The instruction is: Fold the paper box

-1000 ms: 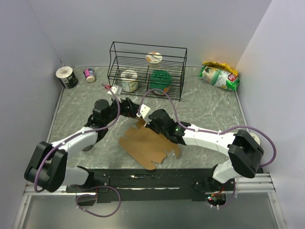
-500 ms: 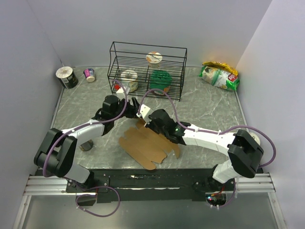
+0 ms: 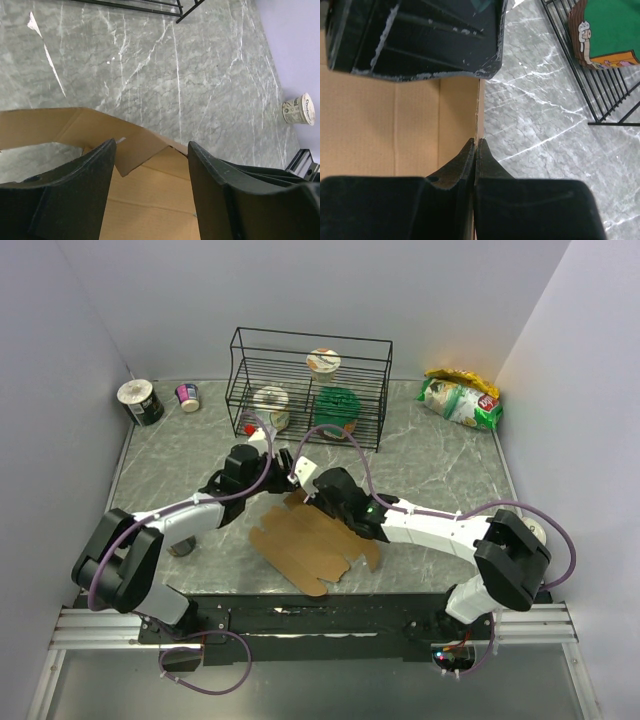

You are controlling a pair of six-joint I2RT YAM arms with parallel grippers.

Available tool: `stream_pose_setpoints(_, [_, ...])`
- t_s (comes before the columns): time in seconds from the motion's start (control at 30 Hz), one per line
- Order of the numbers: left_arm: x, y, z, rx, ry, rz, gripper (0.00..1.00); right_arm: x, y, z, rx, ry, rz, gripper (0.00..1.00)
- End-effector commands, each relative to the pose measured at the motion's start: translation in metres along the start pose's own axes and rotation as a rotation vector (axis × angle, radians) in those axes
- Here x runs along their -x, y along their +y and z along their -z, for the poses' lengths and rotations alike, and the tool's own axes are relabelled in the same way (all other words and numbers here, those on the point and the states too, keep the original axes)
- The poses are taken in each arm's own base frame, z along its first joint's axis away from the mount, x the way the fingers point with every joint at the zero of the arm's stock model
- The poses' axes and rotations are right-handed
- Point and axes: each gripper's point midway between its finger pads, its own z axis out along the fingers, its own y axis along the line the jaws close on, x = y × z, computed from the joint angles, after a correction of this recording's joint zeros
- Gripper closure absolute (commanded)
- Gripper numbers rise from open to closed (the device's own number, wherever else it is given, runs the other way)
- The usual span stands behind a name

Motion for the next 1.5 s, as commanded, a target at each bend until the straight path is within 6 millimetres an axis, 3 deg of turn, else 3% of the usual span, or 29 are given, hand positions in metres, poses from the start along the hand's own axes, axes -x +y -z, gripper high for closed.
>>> stream_pose_setpoints(0.0, [-0.011,-0.026,0.001,-0.061,0.03,0.047,0.37,-0.011,0.028,-0.006,0.112,0.039,-0.008,1.0])
stream_pose_setpoints(0.3, [-0.016,-0.041,0.0,-0.158,0.021,0.112,0.43,-0.015,0.027,-0.009,0.089,0.053,-0.002,1.0])
stream_pose_setpoints(0.43, [-0.022,-0.044,0.009,-0.19,0.023,0.136,0.39,-0.019,0.02,-0.009,0.03,0.053,0.002,1.0])
stream_pose_setpoints(0.5, [-0.014,-0.035,0.015,-0.164,-0.006,0.141,0.35,-0.02,0.014,-0.007,-0.012,0.053,0.006,1.0])
stream_pose_setpoints(0.53, [-0.009,-0.032,0.022,-0.156,-0.027,0.143,0.25,-0.023,0.013,-0.006,-0.02,0.053,0.017,1.0])
stream_pose_setpoints(0.67, [0.023,-0.001,0.049,-0.082,-0.124,0.14,0.06,-0.017,0.005,-0.003,-0.057,0.006,0.05,1.0])
stream_pose_setpoints(0.77, [0.046,0.014,0.068,-0.013,-0.195,0.086,0.01,-0.015,0.005,0.0,-0.051,-0.021,0.097,1.0])
stream_pose_setpoints(0.9, [0.081,0.033,0.085,0.035,-0.277,0.061,0.04,-0.007,0.001,0.003,-0.074,-0.072,0.136,1.0])
stream_pose_setpoints(1.07, [0.096,0.068,0.075,0.102,-0.254,0.062,0.03,0.005,-0.012,0.009,-0.148,-0.104,0.22,1.0])
stream_pose_setpoints(1.27, [0.11,0.079,0.07,0.046,-0.283,0.098,0.03,0.029,-0.037,0.019,-0.271,-0.153,0.319,1.0])
stream_pose_setpoints(1.4, [0.112,0.087,0.062,0.034,-0.269,0.113,0.03,0.044,-0.039,0.025,-0.319,-0.198,0.38,1.0])
stream_pose_setpoints(1.47, [0.109,0.093,0.057,0.025,-0.256,0.125,0.02,0.04,-0.027,0.021,-0.304,-0.199,0.417,1.0])
